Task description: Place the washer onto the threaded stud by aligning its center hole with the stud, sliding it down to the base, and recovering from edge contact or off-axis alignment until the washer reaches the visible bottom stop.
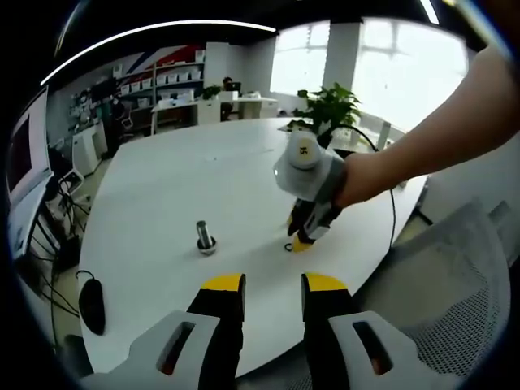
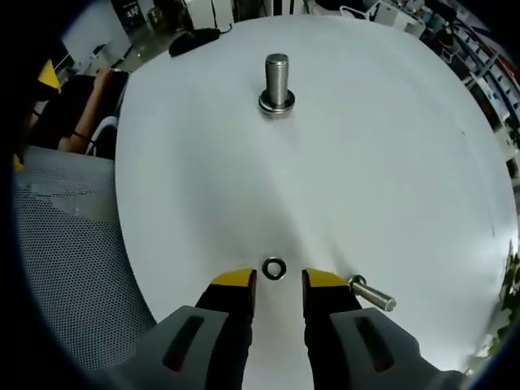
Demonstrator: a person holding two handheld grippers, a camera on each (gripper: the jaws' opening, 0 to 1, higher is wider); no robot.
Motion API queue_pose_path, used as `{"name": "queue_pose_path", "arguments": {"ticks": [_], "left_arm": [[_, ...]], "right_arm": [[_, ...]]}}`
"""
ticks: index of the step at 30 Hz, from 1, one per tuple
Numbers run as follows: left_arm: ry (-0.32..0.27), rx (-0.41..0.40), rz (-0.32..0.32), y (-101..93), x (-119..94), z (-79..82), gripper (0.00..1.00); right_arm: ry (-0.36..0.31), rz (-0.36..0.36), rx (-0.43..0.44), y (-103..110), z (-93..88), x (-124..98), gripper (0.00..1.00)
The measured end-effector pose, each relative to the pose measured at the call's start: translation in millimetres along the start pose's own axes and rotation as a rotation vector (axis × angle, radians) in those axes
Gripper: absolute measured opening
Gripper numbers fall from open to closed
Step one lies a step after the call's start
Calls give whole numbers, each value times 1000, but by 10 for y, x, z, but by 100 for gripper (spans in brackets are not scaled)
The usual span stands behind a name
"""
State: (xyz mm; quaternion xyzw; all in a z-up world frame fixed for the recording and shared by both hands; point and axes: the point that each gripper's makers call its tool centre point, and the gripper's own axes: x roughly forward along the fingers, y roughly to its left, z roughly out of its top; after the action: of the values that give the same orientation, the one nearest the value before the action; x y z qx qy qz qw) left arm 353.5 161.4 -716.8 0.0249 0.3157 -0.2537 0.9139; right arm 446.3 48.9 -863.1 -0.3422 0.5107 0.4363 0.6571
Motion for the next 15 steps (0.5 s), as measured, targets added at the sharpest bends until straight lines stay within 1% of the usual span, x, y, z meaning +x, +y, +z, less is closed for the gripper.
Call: {"name": "queue_pose_path", "arguments": {"ticks": [3,6,7,10,12,15], "left_arm": [[2,3,1,-2,1,-5,25],[5,2,2,-2,-2,-14,25],[5,2,3,0,-1,-16,25],[7,5,1,-6,2,-14,25],[6,7,1,-9,3,-12,25],[11,9,1,-9,6,-20,25]], "right_arm": [[19,5,-13,7,-29,40,23],[25,8,-8,17,-48,48,23],[19,1,-12,5,-37,45,22],[10,2,10,-8,-35,48,22],[17,1,-38,1,-37,49,22],[30,-2,-24,15,-21,46,21]]}}
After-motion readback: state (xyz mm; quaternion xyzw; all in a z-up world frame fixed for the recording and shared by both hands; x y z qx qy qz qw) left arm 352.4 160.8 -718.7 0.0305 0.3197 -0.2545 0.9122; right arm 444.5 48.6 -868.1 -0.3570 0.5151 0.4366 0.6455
